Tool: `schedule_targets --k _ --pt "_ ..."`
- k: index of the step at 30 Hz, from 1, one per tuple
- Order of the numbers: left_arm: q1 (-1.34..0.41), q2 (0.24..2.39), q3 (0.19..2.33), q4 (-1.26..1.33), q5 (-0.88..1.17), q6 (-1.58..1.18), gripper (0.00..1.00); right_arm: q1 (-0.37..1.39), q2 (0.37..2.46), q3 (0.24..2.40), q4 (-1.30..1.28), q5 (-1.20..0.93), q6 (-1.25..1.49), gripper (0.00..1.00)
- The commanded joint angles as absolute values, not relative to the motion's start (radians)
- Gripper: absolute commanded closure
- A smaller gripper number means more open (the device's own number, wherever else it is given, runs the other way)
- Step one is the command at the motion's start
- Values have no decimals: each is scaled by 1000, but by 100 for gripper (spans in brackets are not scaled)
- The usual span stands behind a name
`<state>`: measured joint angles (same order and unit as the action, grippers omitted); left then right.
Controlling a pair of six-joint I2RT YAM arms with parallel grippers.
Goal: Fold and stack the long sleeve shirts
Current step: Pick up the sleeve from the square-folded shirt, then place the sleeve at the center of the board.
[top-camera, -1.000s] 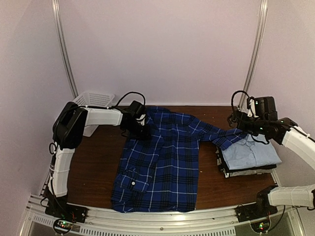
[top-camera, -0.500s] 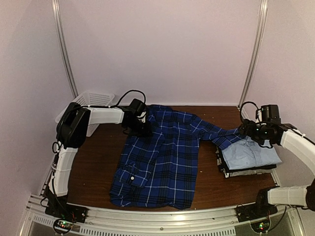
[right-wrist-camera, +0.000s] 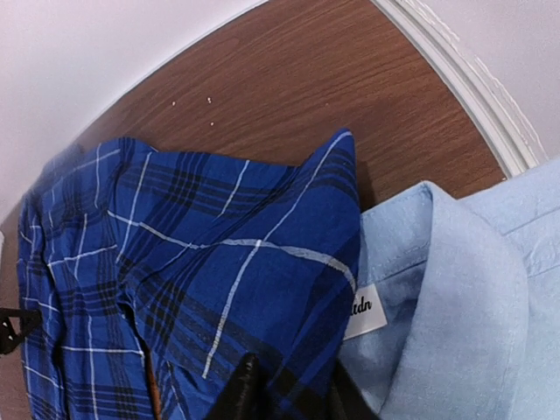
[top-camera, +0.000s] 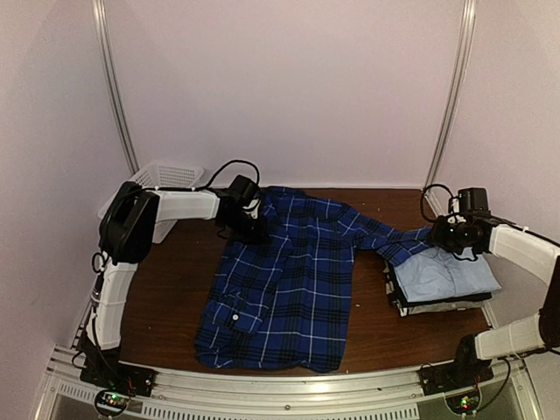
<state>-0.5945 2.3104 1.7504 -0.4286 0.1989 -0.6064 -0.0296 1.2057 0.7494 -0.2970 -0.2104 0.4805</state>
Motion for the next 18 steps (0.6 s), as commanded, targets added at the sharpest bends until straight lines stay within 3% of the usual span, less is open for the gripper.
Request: schedule_targets --k 1,4,11,18 --pt "-581 2215 1764 -484 195 -571 74 -32 1210 816 -276 -227 457 90" --pt "-580 2165 1743 -486 197 -568 74 -2 1203 849 -265 -252 447 100" --pt "-581 2036 1659 -486 202 -575 74 332 1285 961 -238 -155 454 100" --pt "-578 1928 1566 -486 162 -590 74 726 1572 1098 -167 -111 508 100"
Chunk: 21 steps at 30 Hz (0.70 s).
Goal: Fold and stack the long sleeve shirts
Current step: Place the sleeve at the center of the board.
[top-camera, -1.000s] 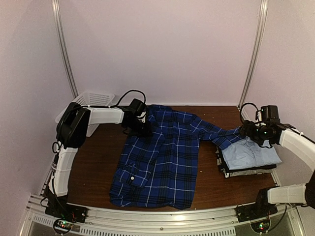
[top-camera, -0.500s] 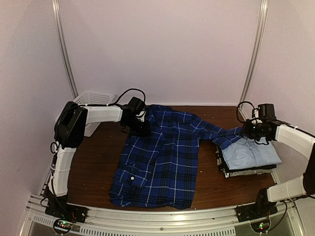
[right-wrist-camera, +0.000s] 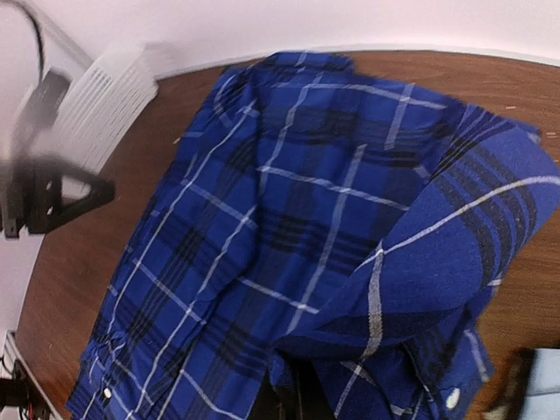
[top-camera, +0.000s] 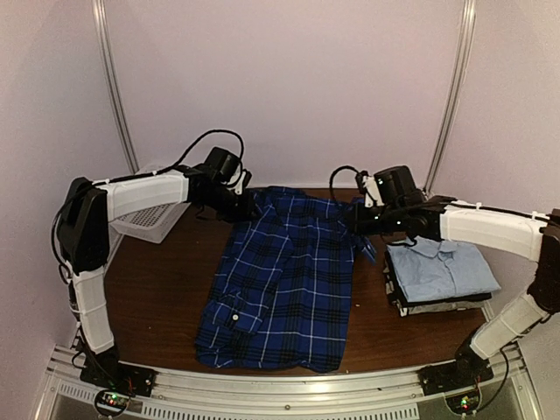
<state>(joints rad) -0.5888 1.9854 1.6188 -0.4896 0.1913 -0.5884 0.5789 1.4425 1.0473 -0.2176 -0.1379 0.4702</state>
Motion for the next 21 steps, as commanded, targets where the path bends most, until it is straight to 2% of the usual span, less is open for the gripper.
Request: schedule_targets --k 1,6,8,10,12,21 --pt "-578 1917 1552 -486 158 -590 74 757 1618 1115 -153 -124 515 98" --pt "-570 1867 1486 -494 134 -591 73 818 1733 1169 -135 -164 535 60" --pt "-569 1850 1464 -493 130 -589 73 815 1706 1156 -135 -142 532 47" --pt "-569 1837 1448 -492 132 -587 73 806 1673 1143 -149 -113 526 39" --pt "-569 1828 1435 -492 136 -587 73 782 1642 1100 -146 -111 531 36" --pt "-569 1791 1384 -464 179 -597 73 637 1608 913 -15 -269 555 36"
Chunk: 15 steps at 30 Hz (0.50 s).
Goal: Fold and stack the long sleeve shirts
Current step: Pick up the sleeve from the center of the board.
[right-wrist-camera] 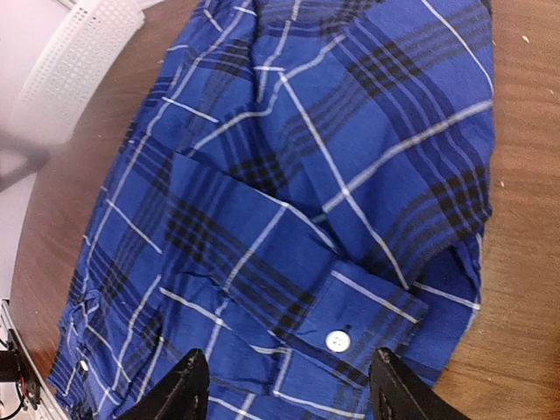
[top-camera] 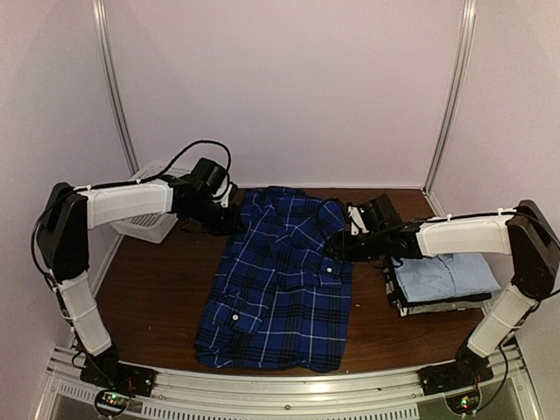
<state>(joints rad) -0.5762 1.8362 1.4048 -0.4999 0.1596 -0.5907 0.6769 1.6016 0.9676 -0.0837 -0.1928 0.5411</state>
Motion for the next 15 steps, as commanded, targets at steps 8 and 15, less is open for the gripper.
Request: schedule_targets --k 8,15 --pt "-569 1752 1343 -460 192 -599 73 541 1706 879 90 -357 507 38" --pt "-571 1723 1305 -459 198 -606 73 510 1815 937 79 -359 453 40"
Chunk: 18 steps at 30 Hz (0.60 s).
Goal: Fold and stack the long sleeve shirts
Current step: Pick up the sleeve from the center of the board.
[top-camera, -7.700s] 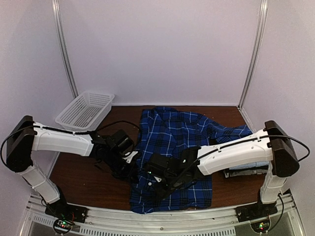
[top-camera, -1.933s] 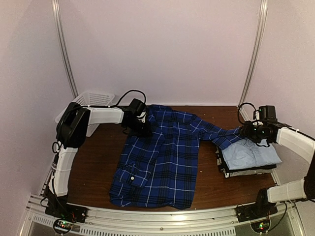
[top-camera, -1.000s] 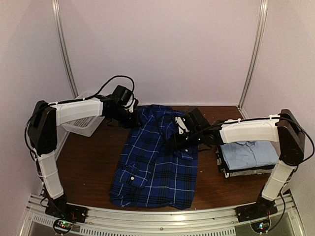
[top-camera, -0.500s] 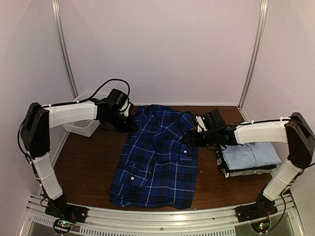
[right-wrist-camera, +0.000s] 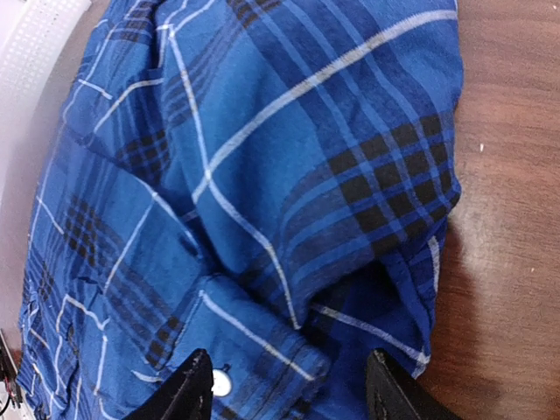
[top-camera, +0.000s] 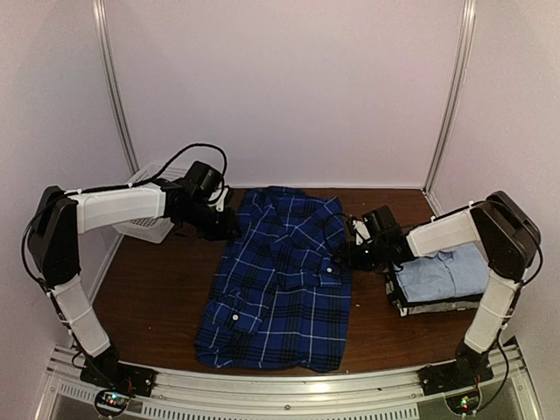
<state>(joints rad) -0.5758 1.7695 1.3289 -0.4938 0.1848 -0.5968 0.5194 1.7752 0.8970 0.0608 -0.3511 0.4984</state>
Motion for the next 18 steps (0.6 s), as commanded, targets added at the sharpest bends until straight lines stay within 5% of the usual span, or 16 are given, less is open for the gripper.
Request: schedule_targets --k 1,9,18 --pt "-571 1718 1302 -459 199 -606 73 509 1822 943 74 -359 449 40" --pt "-579 1702 1292 -458 211 -604 73 514 1820 949 87 -398 445 56" --pt "-617 1701 1287 -438 235 -608 73 578 1731 981 -30 -390 444 100"
